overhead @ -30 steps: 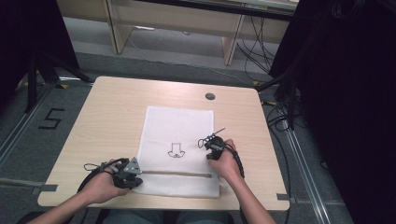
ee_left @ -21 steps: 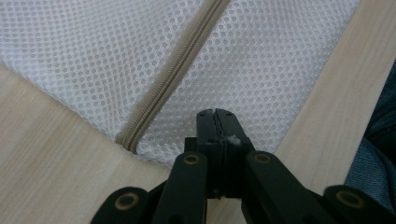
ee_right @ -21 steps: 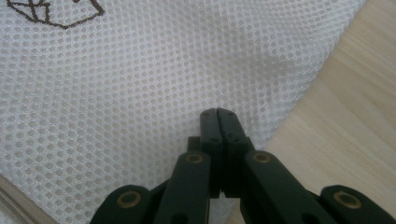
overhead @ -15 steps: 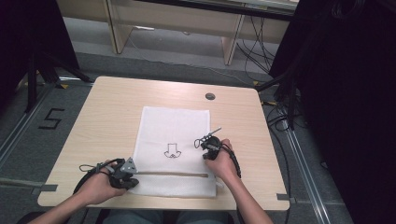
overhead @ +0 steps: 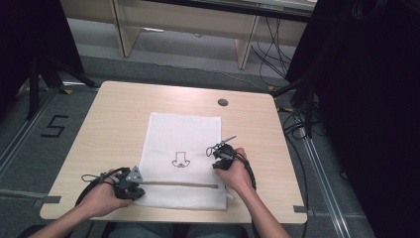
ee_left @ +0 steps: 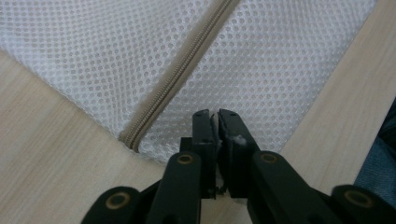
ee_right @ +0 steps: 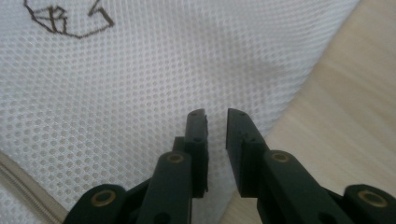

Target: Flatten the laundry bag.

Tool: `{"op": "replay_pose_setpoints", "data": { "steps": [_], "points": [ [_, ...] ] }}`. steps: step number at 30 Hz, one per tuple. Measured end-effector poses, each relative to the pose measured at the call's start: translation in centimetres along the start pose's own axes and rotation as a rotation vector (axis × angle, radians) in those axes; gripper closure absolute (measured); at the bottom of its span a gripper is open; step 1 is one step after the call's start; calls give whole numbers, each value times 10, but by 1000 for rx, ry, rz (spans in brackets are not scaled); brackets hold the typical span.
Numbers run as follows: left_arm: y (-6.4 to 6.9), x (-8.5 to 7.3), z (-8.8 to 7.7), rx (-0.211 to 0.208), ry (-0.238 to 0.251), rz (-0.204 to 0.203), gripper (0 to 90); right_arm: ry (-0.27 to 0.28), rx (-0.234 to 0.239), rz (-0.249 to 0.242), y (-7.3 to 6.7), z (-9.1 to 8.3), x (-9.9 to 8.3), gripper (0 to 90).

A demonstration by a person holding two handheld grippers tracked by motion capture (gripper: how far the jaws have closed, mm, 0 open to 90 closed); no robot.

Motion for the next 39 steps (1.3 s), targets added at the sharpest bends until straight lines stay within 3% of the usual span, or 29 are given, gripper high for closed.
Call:
{"op": "replay_pose_setpoints", "data": {
  "steps": [4,6,7,8,9,11,13,14,16,17,18,20,25,27,28,29,31,35,36,37,38,39],
  "points": [
    [-1,3,-3,-13,40,-24,791,49,12,6,4,-17,-8,719],
    [3,5,-3,-31,85,-64,770,56,14,24,7,-25,-16,695],
    [3,7,-5,-27,91,-43,756,67,21,23,9,-29,-20,688],
    [4,8,-3,-31,121,-67,736,76,20,21,11,-31,-24,680],
    [4,10,-4,-30,132,-50,715,69,22,42,11,-35,-29,671],
    [5,14,-3,-29,165,-56,671,91,27,27,14,-40,-37,654],
    [6,19,-3,-21,213,-63,618,95,36,55,15,-46,-46,644],
    [5,21,-2,-18,237,-44,594,103,41,70,17,-48,-49,638],
    [4,25,0,-2,268,-64,553,125,35,63,21,-51,-56,636],
    [5,27,0,-5,286,-74,526,116,42,89,22,-53,-58,634],
    [3,28,0,-2,297,-56,505,135,46,80,24,-52,-61,633],
    [3,31,1,-9,326,-93,475,132,36,103,24,-54,-67,635],
    [0,34,3,29,367,-55,389,146,40,93,24,-56,-73,635],
    [0,35,4,34,399,-74,369,148,43,92,24,-59,-75,630],
    [-1,35,3,42,404,-55,368,154,44,98,23,-60,-76,629],
    [0,35,3,42,409,-87,363,161,49,107,23,-61,-77,627],
    [-3,34,2,50,411,-78,362,165,54,116,22,-64,-80,626],
    [-4,35,2,42,412,-71,361,190,53,132,24,-65,-85,628],
    [-2,35,3,35,414,-97,362,190,54,141,25,-65,-85,628],
    [-2,35,3,32,415,-84,364,167,53,141,26,-68,-86,628],
    [-1,36,4,22,433,-95,369,171,54,149,26,-68,-86,630],
    [0,36,3,1,416,-99,380,171,61,144,27,-68,-86,635]
  ]
}}
Point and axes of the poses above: each handheld gripper's, and its own axes: z roughly forward along the jaws, x roughly out of its top, y roughly to its right, the point moved 1 cm from there along z, roughly forward along the jaws, and after that the axes turned 1 degree about -z, right-handed, at the moved point
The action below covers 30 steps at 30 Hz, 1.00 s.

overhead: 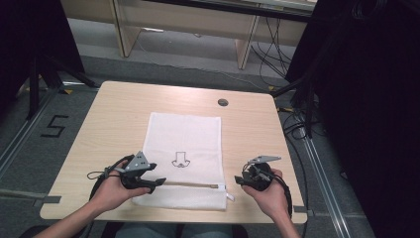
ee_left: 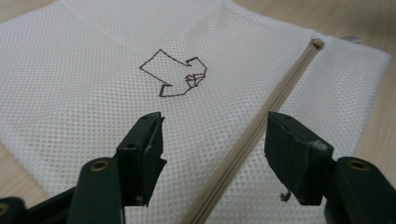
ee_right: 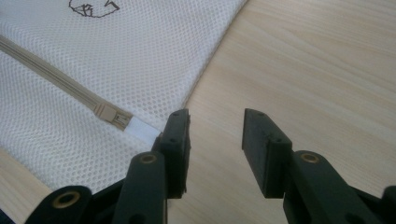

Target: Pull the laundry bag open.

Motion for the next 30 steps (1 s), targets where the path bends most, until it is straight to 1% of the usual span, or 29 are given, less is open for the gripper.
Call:
{"op": "replay_pose_setpoints", "data": {
  "steps": [1,2,3,4,5,6,7,8,9,10,11,12,13,14,15,16,17,18,19,20,21,22,24,25,26,27,28,29,30],
  "points": [
    [1,1,1,7,20,0,388,-5,13,-1,0,-1,0,643],
    [2,2,2,0,29,0,392,10,56,-4,1,1,1,654],
    [1,4,1,-4,14,9,398,3,65,-16,0,1,1,669],
    [3,4,2,-1,33,-12,405,3,57,-22,0,1,1,690],
    [2,6,2,-2,29,4,414,-8,63,-36,0,1,1,707],
    [3,6,3,-4,35,-4,422,-11,68,-37,0,3,2,715],
    [3,7,4,-6,33,3,429,-17,80,-46,0,4,2,716],
    [3,7,4,-6,33,3,433,-19,83,-45,-1,5,2,722],
    [5,8,7,-22,30,6,438,-20,85,-42,-1,6,2,731],
    [6,9,8,-29,23,11,441,-24,92,-49,-1,7,2,738],
    [7,10,9,-23,21,23,444,-22,90,-55,-1,7,2,748],
    [9,12,12,-33,34,15,446,9,45,-56,-3,10,2,768],
    [9,12,12,-33,34,15,448,-35,38,-64,-4,7,3,795],
    [10,13,12,-34,25,34,450,-35,41,-67,-5,7,3,819],
    [14,18,14,-52,33,35,451,-37,39,-78,-5,7,4,837],
    [16,20,15,-49,37,47,452,-37,39,-73,-6,7,4,854],
    [19,21,17,-55,42,42,457,-38,39,-72,-7,8,5,865],
    [21,23,19,-60,45,46,458,-44,42,-81,-9,7,5,874],
    [23,24,20,-65,35,58,462,-17,48,-75,-10,10,5,880],
    [25,25,22,-78,28,77,468,-44,47,-83,-12,8,6,879],
    [28,27,24,-81,30,80,472,-28,45,-84,-14,9,6,878],
    [30,27,26,-86,26,89,476,-42,46,-99,-14,9,5,878],
    [33,30,29,-96,22,97,488,-47,51,-92,-17,10,5,879],
    [35,31,31,-99,14,107,497,-63,50,-92,-18,10,5,881],
    [36,33,33,-104,18,114,505,-71,54,-78,-19,10,5,884],
    [37,35,35,-107,12,128,510,-74,59,-83,-20,11,5,890],
    [39,37,37,-114,15,130,515,-73,60,-75,-21,13,6,897],
    [40,38,39,-120,11,136,519,-37,66,-98,-20,18,7,900],
    [42,40,41,-125,9,138,528,-56,67,-103,-21,18,8,900]
  ]
}}
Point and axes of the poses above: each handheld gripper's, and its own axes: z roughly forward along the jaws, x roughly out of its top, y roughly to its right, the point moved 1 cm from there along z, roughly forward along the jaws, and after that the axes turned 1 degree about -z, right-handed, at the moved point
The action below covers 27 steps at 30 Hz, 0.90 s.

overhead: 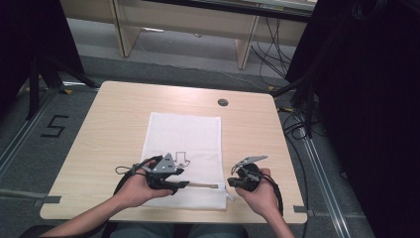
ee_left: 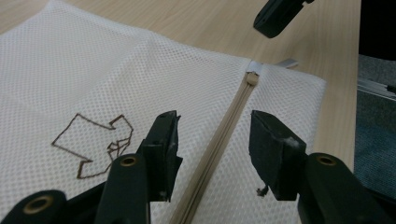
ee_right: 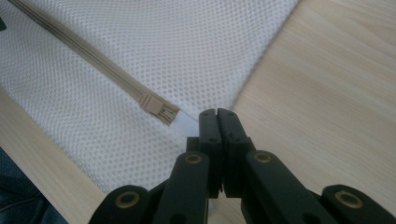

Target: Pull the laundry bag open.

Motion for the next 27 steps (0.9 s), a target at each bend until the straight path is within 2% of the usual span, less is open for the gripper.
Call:
{"op": "replay_pose_setpoints", "data": {
  "steps": [1,2,3,5,6,8,9,11,13,14,16,18,19,20,21,22,25,26,27],
  "points": [
    [1,1,2,-16,-8,5,544,-24,8,17,-3,1,1,900],
    [1,1,2,-16,-8,5,567,-30,10,16,-4,3,2,900],
    [2,3,7,-34,-26,20,578,-37,13,14,-4,5,2,900],
    [5,4,12,-49,-27,19,602,-30,19,-13,-4,8,3,900],
    [5,5,14,-53,-31,25,609,-30,15,-6,-5,9,3,900],
    [6,6,16,-54,-37,31,611,-36,12,-8,-5,10,3,900],
    [7,7,19,-63,-47,40,614,-51,10,17,-7,9,3,900],
    [9,7,22,-67,-49,32,620,-47,11,3,-7,10,2,900],
    [9,9,26,-69,-54,41,626,-50,14,-4,-6,11,1,900],
    [10,11,28,-71,-59,43,628,-58,15,15,-8,10,1,900],
    [12,13,32,-79,-55,44,633,-51,21,1,-7,12,1,900],
    [14,15,36,-82,-64,54,636,-68,17,18,-9,13,0,900],
    [14,16,38,-81,-72,67,636,-69,17,14,-9,14,0,900],
    [15,17,40,-87,-73,66,637,-73,17,17,-9,15,0,900],
    [16,19,42,-88,-70,72,637,-62,12,-4,-7,17,0,900],
    [17,19,44,-91,-71,65,637,-67,17,-6,-8,17,-1,900],
    [17,21,47,-93,-74,80,632,-76,17,-9,-8,20,-1,900],
    [17,21,49,-93,-80,82,631,-108,11,20,-11,21,-2,900],
    [17,22,52,-92,-87,89,630,-110,10,17,-11,23,-2,900]
  ]
}}
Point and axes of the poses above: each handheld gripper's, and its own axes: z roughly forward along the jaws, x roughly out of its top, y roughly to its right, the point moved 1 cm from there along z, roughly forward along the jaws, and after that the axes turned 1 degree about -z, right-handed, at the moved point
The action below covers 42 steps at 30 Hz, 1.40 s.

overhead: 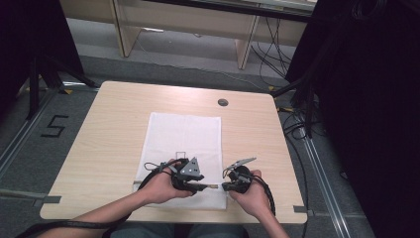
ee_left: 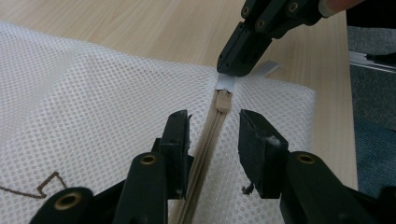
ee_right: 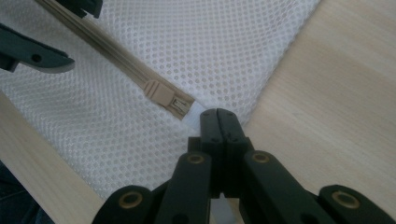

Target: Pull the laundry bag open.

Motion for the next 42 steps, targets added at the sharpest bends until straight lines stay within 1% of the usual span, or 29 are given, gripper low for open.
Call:
{"op": "replay_pose_setpoints", "data": {
  "steps": [1,2,3,4,7,8,9,10,12,13,16,17,18,19,22,23,25,28,29,30,31,32,34,35,37,39,40,41,42],
  "points": [
    [1,0,1,1,0,-3,629,-3,-2,0,-1,1,0,900],
    [1,1,2,-1,-4,2,629,12,7,-37,0,2,0,900],
    [-1,2,1,-6,-39,41,628,11,3,-37,0,3,1,900],
    [2,2,4,-6,-3,0,627,11,4,-38,0,3,0,900],
    [0,1,6,-6,-27,22,625,-9,7,-4,-2,4,-1,900],
    [1,-1,7,-5,-24,13,624,-8,9,-4,-3,5,-1,900],
    [1,-1,7,-7,-28,14,623,1,20,-27,-2,7,-1,900],
    [1,-2,8,-3,-34,15,623,-13,27,-19,-5,7,-1,900],
    [2,-4,9,-7,-37,14,623,-23,7,-19,-7,7,-1,900],
    [1,-4,9,-7,-37,21,622,-13,12,-42,-6,7,-1,900],
    [3,-3,10,-13,-31,16,620,-13,23,-31,-5,8,-1,900],
    [2,-2,10,-15,-32,15,619,-34,23,-2,-7,8,-2,900],
    [2,-2,10,-16,-35,21,618,-39,26,-5,-7,8,-3,900],
    [2,-3,10,-14,-35,17,617,-21,32,-31,-6,9,-3,900],
    [2,-3,12,-16,-40,18,614,-37,15,-9,-9,8,-4,900],
    [2,-3,12,-14,-39,18,612,-18,20,-40,-8,9,-3,900],
    [3,-3,13,-14,-38,19,609,-31,19,-17,-9,8,-4,900],
    [4,-3,14,-17,-39,24,605,-29,25,-15,-11,9,-4,900],
    [4,-3,13,-20,-56,42,604,-34,22,-7,-11,9,-4,900],
    [4,-3,13,-21,-61,47,603,-32,25,-6,-11,9,-4,900],
    [5,-3,15,-19,-46,30,602,-19,33,-21,-10,10,-4,900],
    [5,-3,15,-22,-48,30,601,-26,34,-9,-10,9,-4,900],
    [5,-2,15,-24,-59,56,598,-21,34,6,-9,7,-3,900],
    [5,-2,16,-25,-56,51,596,18,32,-21,-6,6,-1,900],
    [6,-2,17,-24,-44,46,596,67,0,-10,-3,-2,3,900],
    [6,-2,17,-20,-48,35,595,74,-26,13,1,-5,5,900],
    [4,-2,16,-23,-71,60,593,74,-26,2,4,-3,5,900],
    [5,-2,18,-18,-51,34,589,59,-24,23,4,-2,4,900],
    [4,-2,18,-15,-52,39,584,51,-31,17,5,0,4,900]
  ]
}}
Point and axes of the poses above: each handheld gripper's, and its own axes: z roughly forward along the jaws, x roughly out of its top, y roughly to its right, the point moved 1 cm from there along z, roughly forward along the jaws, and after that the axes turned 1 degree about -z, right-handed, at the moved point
